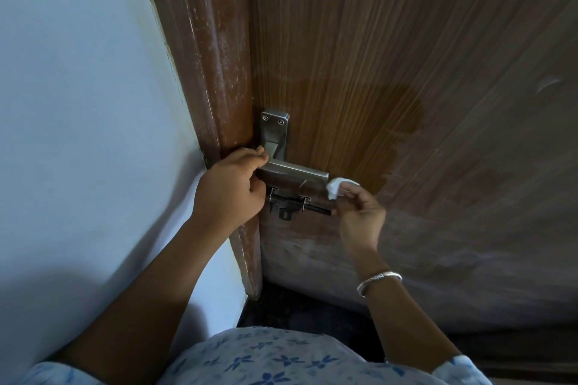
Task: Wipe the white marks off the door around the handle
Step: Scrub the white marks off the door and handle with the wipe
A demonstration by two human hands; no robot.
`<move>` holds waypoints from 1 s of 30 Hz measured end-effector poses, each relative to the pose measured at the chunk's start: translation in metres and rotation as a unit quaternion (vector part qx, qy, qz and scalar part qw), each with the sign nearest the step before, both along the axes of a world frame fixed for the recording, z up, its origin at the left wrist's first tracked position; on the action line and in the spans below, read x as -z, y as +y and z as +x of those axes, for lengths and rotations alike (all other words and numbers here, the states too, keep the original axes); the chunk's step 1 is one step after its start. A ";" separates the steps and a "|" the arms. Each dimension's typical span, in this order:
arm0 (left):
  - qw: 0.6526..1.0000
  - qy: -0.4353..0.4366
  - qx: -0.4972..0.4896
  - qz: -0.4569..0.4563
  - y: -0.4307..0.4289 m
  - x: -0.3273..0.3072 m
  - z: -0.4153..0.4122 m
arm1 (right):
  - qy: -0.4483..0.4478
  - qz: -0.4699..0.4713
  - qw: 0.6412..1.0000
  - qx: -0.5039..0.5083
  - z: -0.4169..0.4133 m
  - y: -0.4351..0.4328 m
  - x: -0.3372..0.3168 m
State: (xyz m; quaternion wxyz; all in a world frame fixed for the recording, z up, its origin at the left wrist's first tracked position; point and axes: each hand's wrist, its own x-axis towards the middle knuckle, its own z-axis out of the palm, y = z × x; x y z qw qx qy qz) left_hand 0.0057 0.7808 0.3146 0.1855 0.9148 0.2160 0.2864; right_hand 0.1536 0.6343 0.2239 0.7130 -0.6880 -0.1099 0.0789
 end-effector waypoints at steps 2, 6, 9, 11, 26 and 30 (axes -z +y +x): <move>1.000 0.002 0.003 0.004 -0.001 -0.001 -0.001 | -0.004 -0.055 0.994 -0.091 -0.005 0.016 0.001; 1.000 0.008 0.005 0.007 -0.003 -0.002 -0.004 | -0.038 -0.181 0.945 -0.269 -0.018 0.051 0.001; 1.000 0.010 0.010 0.014 -0.005 -0.002 -0.007 | -0.025 -0.143 0.933 -0.330 -0.025 0.063 -0.001; 1.000 0.011 0.007 0.011 -0.005 -0.003 -0.008 | -0.027 -0.143 0.928 -0.343 -0.024 0.065 -0.001; 1.000 -0.014 0.003 -0.022 -0.002 0.003 -0.003 | 0.047 -0.009 0.999 0.002 0.014 -0.041 -0.004; 1.000 -0.011 0.004 -0.013 -0.002 0.003 -0.004 | 0.043 0.006 0.999 0.002 0.011 -0.032 -0.003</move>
